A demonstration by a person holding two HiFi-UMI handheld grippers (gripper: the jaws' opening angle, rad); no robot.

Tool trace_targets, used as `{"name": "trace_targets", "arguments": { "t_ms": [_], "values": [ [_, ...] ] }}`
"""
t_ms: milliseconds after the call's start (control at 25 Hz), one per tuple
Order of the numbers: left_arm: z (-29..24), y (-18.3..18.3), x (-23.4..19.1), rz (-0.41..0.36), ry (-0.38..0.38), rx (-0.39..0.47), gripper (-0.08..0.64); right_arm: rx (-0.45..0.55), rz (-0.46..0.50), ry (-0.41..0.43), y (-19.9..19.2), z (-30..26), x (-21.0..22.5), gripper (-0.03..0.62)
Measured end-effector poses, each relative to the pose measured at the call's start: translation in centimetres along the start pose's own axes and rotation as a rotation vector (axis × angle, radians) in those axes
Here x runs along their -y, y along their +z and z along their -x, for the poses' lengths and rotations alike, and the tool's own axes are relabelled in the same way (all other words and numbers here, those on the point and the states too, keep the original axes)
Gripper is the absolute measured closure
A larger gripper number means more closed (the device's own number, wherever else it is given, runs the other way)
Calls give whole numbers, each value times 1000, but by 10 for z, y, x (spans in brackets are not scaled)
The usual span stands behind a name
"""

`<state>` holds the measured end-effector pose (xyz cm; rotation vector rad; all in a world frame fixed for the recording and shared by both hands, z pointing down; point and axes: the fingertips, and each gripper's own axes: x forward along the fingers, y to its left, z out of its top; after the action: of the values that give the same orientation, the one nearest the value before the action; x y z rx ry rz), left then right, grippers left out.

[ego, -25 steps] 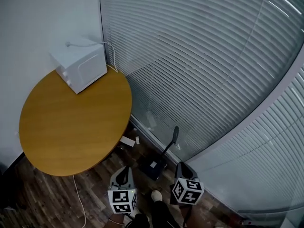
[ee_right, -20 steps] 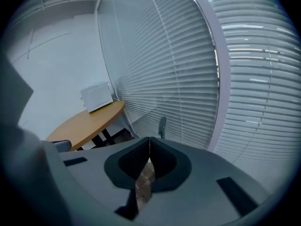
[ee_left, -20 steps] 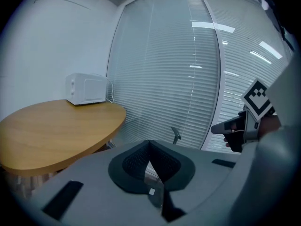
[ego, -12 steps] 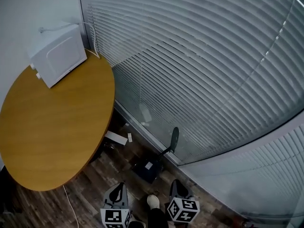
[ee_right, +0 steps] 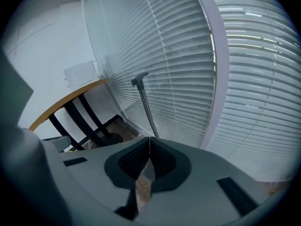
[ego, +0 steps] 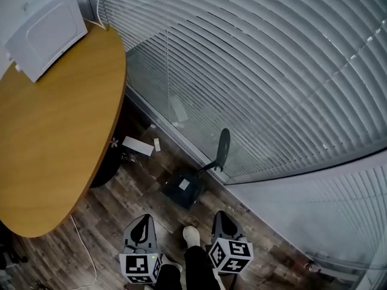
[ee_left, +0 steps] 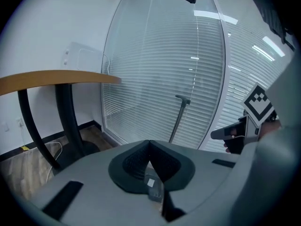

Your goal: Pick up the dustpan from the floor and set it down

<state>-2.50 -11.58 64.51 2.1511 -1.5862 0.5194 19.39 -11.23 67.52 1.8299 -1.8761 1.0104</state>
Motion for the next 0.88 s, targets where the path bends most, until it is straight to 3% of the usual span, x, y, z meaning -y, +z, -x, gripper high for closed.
{"name": "trace_targets", "arguments": {
  "t_ms": [360, 880],
  "values": [
    [-10, -5, -3, 18, 30, 5, 543, 27, 22, 30, 10, -14, 0, 558],
    [-5, -9, -8, -16, 49, 4, 543, 66, 56, 54, 34, -34, -12, 536]
  ]
}}
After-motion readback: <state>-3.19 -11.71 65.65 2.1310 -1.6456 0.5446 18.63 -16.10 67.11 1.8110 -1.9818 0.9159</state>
